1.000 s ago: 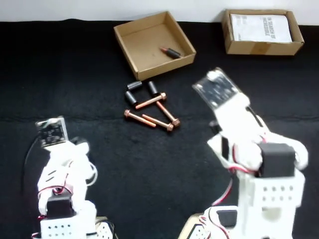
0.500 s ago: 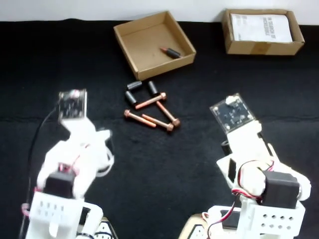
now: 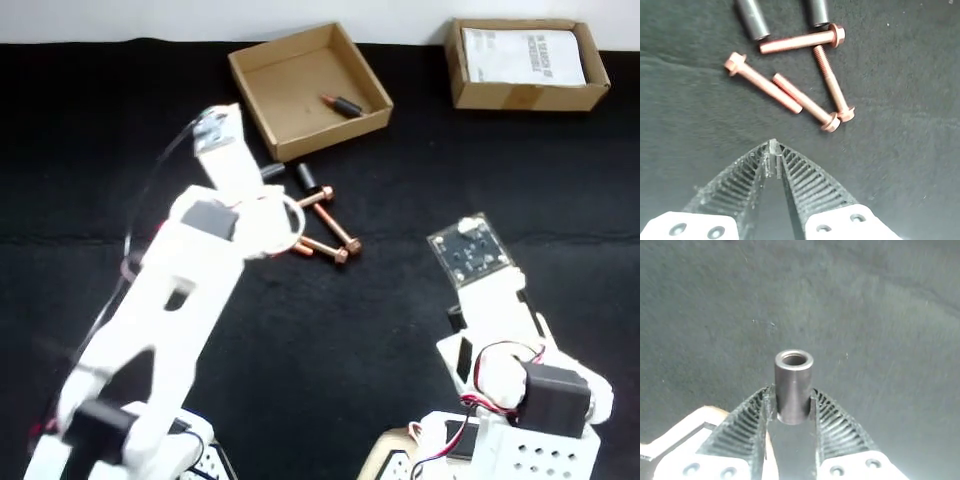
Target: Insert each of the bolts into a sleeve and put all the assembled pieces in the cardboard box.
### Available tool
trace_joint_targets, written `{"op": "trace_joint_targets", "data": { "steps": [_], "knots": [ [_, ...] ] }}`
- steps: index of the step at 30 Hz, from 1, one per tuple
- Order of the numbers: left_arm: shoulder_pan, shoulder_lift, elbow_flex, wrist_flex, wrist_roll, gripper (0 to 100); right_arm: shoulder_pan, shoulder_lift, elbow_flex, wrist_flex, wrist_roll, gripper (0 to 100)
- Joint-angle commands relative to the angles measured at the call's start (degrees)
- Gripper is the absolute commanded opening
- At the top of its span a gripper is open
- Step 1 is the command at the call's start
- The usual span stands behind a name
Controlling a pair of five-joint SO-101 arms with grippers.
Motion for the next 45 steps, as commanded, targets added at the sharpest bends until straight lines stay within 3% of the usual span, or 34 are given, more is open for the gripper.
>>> {"op": "trace_joint_targets", "data": {
  "steps": [1, 6, 14, 25, 34, 45],
  "knots": [
    [0.8, 9.2, -9.5, -0.6, 3.5, 1, 3.2, -3.8, 3.4, -0.9, -0.4, 0.7],
    [0.3, 23.0, -19.9, -0.3, 5.4, 2, 4.4, -10.4, 10.4, -2.7, -0.4, 0.7],
    [-0.9, 33.4, -31.4, 11.5, 10.1, 25, 4.5, -15.0, 14.5, -2.4, -0.4, 0.7],
    [-5.1, 34.2, -35.1, 20.2, 10.1, 23, 4.5, -14.9, 14.6, -2.8, -0.6, 0.7],
    [-9.5, 34.5, -34.9, 17.7, 10.1, 23, 4.5, -14.9, 14.6, -2.8, -0.6, 0.7],
    [-9.2, 34.5, -24.0, 3.3, 10.1, 22, 4.5, -14.9, 14.7, -2.6, -0.6, 0.7]
  ]
}}
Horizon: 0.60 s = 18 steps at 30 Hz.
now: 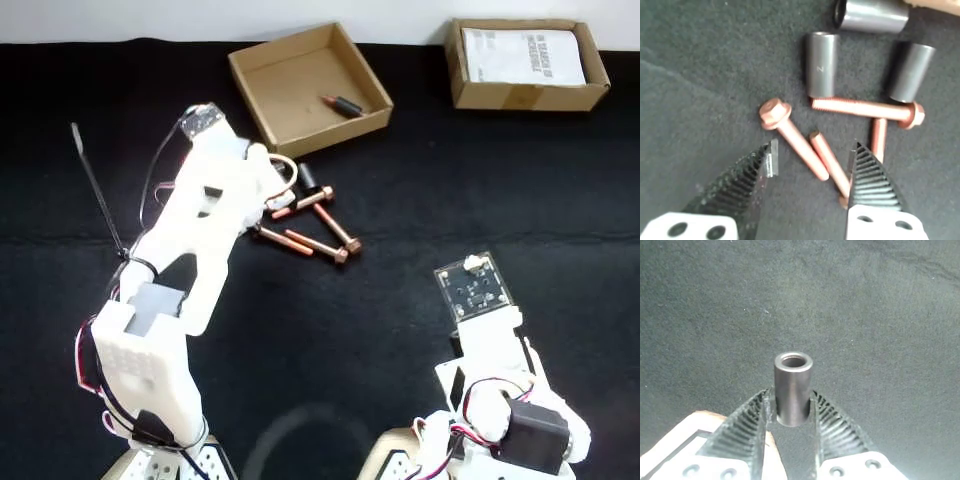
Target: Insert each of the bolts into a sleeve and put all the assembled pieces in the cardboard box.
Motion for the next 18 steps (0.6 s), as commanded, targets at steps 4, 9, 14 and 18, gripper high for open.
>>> {"op": "trace_joint_targets", "data": {
  "steps": [4, 9, 14, 18],
  "knots": [
    [-0.5, -0.5, 2.9, -5.0, 0.4, 19, 0.7, -0.4, 0.0, -0.7, -0.6, 0.7],
    [-0.6, -0.5, 3.0, -7.2, 0.4, 18, 0.7, -0.4, 0.0, -0.8, -0.5, 0.7],
    [-0.7, 2.8, 2.3, -7.7, 0.4, 18, 0.7, -0.4, 0.0, -0.9, -0.5, 0.7],
    [-0.7, 6.0, 2.4, -7.4, 0.4, 18, 0.7, -0.3, 0.0, -1.0, -0.4, 0.7]
  ]
}}
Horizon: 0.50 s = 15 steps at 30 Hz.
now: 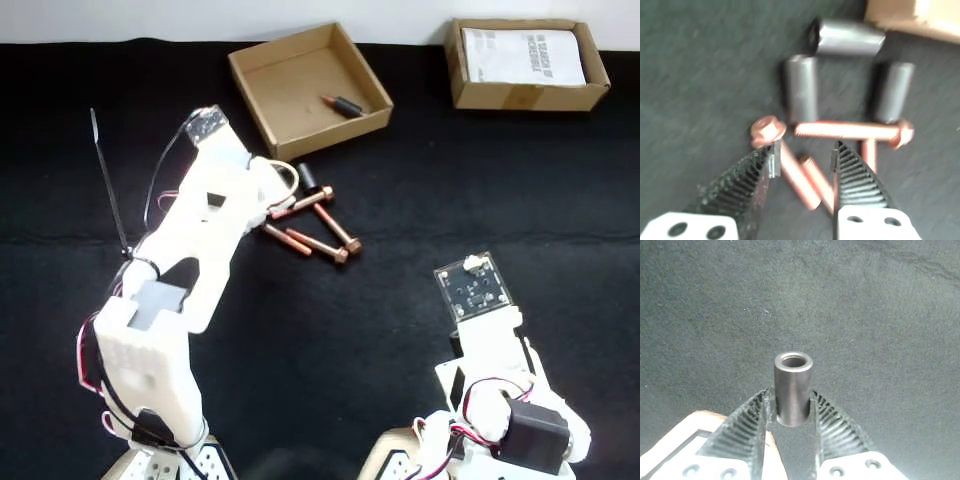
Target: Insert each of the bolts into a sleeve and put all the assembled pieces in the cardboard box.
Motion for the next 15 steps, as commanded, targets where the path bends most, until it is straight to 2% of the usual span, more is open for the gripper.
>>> {"op": "trace_joint_targets", "data": {
  "steps": [1, 8, 15],
  "knots": [
    [-0.7, 2.2, 0.0, 0.0, 0.3, 18, 0.7, -0.3, 0.0, -1.0, -0.4, 0.7],
    [-0.7, 3.3, 0.1, 0.4, 0.3, 18, 0.7, -0.3, 0.1, -1.9, -0.4, 0.7],
    [-0.5, -2.8, -3.6, 6.7, 0.2, 18, 0.7, -0.2, 0.4, -3.0, -0.4, 0.7]
  ]
}}
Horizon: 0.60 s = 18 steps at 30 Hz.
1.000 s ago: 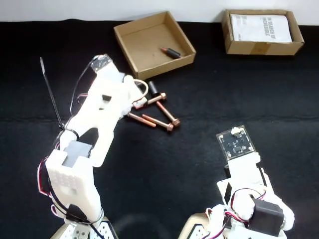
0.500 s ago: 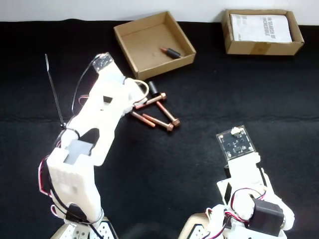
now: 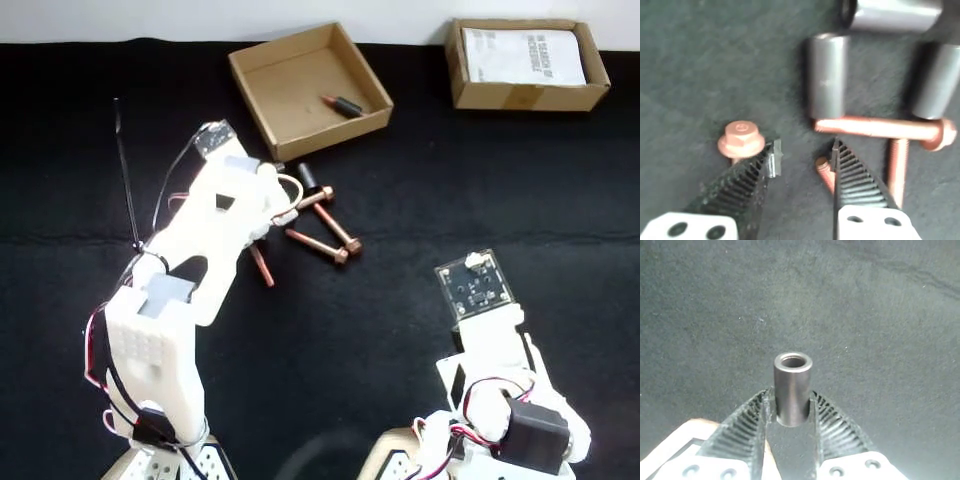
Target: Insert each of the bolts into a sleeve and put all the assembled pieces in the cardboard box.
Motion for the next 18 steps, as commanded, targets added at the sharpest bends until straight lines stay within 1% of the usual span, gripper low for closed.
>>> {"op": "trace_joint_targets", "data": {
  "steps": [1, 8, 13, 15, 18],
  "knots": [
    [-0.4, -5.3, -3.9, 4.1, 0.1, 19, 0.7, -0.2, 1.0, -1.3, -0.4, 0.7],
    [-0.3, -12.9, -12.0, 15.0, -0.1, 19, 0.7, -0.2, 3.5, -2.6, -0.4, 0.7],
    [-0.3, -14.5, -10.4, 21.2, -0.2, 19, 0.7, -0.2, 3.6, -2.7, -0.4, 0.7],
    [-0.6, -14.5, -6.0, 20.6, -0.2, 19, 0.7, -0.2, 3.6, -2.7, -0.4, 0.7],
    [-1.6, -14.5, 1.9, 14.6, -0.2, 19, 0.7, -0.2, 3.6, -2.7, -0.4, 0.7]
  ]
}}
